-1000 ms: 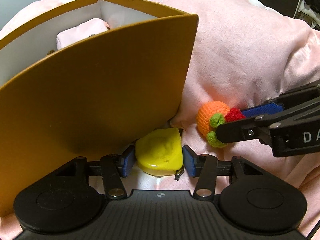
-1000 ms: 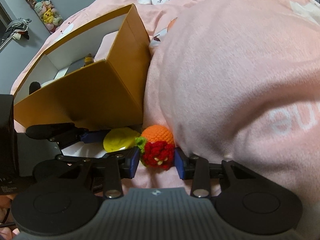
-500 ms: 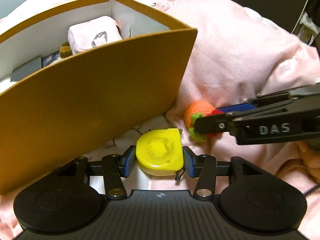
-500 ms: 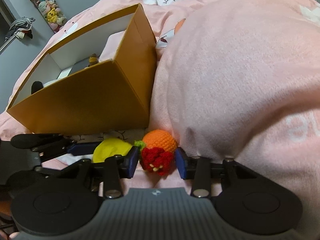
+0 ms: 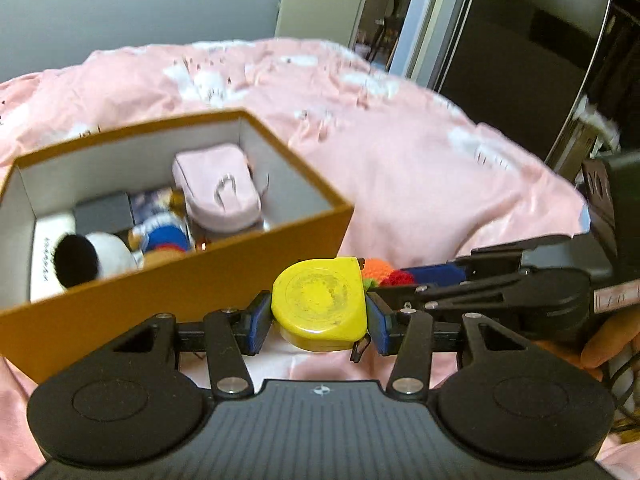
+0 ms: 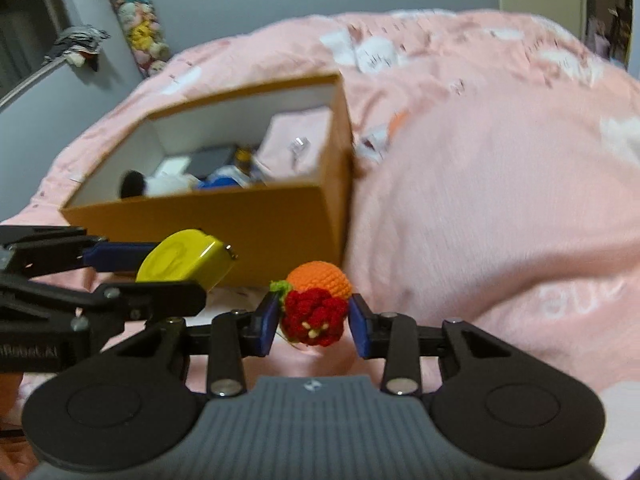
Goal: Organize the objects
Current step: 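Carry the yellow tape measure and crocheted fruit over the orange box with both tools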
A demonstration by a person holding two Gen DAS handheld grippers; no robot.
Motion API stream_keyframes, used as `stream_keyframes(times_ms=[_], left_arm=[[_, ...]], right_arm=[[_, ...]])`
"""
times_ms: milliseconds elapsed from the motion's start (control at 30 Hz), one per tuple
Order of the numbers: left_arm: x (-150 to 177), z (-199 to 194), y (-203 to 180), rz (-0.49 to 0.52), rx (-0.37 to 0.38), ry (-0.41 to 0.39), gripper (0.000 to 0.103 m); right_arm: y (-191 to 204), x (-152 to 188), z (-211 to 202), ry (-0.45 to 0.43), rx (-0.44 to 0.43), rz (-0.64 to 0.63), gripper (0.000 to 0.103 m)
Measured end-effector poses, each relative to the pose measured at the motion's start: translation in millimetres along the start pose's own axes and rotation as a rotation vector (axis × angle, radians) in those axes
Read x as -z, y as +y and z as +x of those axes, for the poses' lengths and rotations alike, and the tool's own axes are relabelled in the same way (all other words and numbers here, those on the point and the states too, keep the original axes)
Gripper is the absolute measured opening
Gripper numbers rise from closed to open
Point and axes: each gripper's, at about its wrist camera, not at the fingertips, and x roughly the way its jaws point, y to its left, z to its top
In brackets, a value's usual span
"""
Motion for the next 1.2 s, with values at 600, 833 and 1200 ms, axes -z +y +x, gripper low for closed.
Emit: stream_keyframes(times_ms=[600, 833, 1200], left_arm=[[-79.5, 0.7, 36.5, -0.156, -0.099, 0.007, 0.056], [-77.4, 30.8, 60.0, -0.221, -0.098, 0.063, 0.056], [-69.9, 55.5, 73.2, -0.162, -0.127, 0.127, 0.056]], right_arm=[[50.6, -95.6, -12.1, -0.090, 0.049, -0.418, 0.039], [49.1, -111.3, 33.1, 0.050, 0.041, -0.541, 0.039], [53.2, -127.5, 94.1, 0.307, 0.008, -0.623, 0.039]])
